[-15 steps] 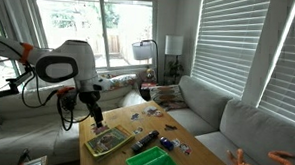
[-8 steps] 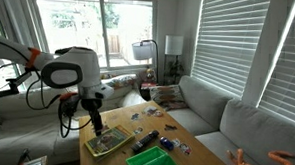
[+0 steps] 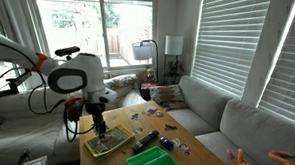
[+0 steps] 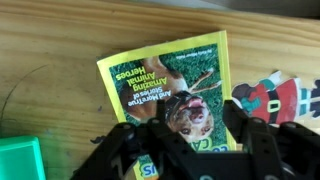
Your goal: Flip the book over on the table
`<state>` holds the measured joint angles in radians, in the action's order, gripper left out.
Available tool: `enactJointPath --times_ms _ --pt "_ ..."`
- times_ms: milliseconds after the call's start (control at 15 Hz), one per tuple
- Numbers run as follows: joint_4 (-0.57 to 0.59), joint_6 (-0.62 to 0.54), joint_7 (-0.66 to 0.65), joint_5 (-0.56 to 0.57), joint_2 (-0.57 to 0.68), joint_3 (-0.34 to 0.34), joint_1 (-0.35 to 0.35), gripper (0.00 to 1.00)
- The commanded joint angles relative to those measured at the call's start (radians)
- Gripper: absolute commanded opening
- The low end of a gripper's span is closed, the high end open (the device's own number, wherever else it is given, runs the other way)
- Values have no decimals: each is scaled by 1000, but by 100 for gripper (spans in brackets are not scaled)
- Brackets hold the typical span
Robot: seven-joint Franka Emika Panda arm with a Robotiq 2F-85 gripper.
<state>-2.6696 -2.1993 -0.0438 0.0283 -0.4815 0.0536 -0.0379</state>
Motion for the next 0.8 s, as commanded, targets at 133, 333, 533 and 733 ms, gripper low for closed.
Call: enactJointPath --times_ms 133,333,533,733 --pt "-18 -113 -16 35 52 1 27 16" --pt "-31 -182 -10 19 76 -3 25 1" --pt "-44 -219 -8 15 97 -3 23 0" --pt "-47 -201 -7 28 110 1 27 0"
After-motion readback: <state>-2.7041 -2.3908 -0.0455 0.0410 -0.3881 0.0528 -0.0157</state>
